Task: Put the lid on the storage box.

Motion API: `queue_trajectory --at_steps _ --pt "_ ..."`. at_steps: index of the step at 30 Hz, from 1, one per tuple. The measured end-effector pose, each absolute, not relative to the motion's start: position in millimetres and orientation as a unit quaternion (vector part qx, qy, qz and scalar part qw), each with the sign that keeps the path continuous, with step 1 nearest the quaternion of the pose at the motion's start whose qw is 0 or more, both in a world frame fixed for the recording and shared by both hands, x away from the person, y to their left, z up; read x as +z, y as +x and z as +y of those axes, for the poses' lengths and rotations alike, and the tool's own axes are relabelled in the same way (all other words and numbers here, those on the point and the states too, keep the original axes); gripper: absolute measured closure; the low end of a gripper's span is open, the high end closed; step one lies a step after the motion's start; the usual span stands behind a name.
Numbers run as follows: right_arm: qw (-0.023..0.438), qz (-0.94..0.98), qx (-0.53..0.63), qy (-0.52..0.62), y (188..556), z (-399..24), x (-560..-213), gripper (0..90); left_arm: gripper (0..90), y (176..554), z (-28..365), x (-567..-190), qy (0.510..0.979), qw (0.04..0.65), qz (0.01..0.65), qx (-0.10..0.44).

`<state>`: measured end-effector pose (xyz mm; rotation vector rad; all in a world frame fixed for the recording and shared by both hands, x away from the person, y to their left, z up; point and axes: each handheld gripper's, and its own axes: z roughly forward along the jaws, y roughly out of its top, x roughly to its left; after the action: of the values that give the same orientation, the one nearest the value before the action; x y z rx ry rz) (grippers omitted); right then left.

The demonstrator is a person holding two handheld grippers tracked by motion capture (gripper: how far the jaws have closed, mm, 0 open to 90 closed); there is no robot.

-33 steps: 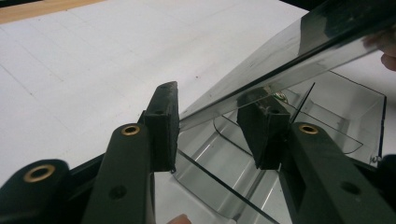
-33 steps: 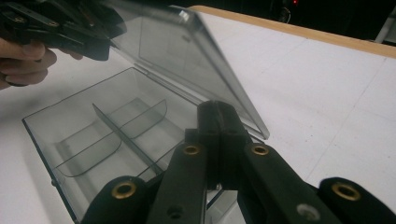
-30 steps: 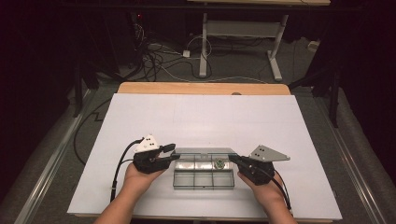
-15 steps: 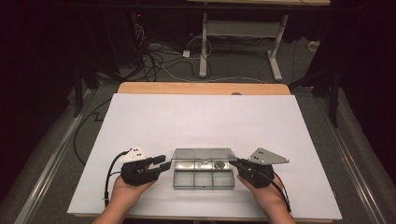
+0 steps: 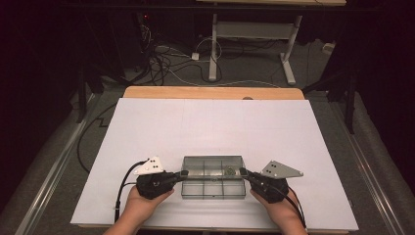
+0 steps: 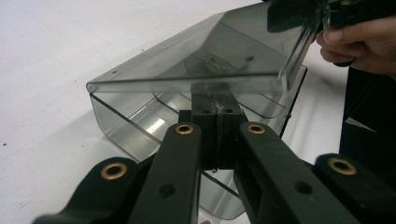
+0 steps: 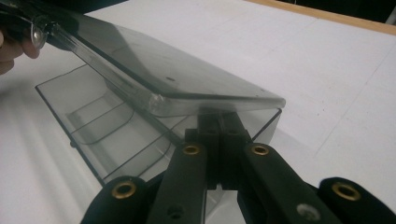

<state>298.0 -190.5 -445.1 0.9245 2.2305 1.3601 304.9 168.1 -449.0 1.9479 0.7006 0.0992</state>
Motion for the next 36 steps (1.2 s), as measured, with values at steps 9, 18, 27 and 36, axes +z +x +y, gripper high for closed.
queue_trajectory --at_steps 9,18,27,36 --pt "0.186 0.793 0.469 0.342 295.8 -200.1 -453.7 90.0 87.5 302.0 168.9 -452.4 0.815 0.502 0.287 0.040" --pt "0.200 0.794 0.424 0.387 295.7 -224.2 -468.7 65.2 87.5 292.0 173.4 -455.8 0.821 0.497 0.278 0.040" --pt "0.200 0.794 0.379 0.432 291.6 -244.5 -477.3 0.0 87.5 285.7 177.3 -457.3 0.827 0.490 0.271 0.045" --pt "0.209 0.794 0.377 0.429 287.6 -245.0 -476.8 0.0 87.3 284.4 183.1 -458.6 0.828 0.486 0.276 0.046"
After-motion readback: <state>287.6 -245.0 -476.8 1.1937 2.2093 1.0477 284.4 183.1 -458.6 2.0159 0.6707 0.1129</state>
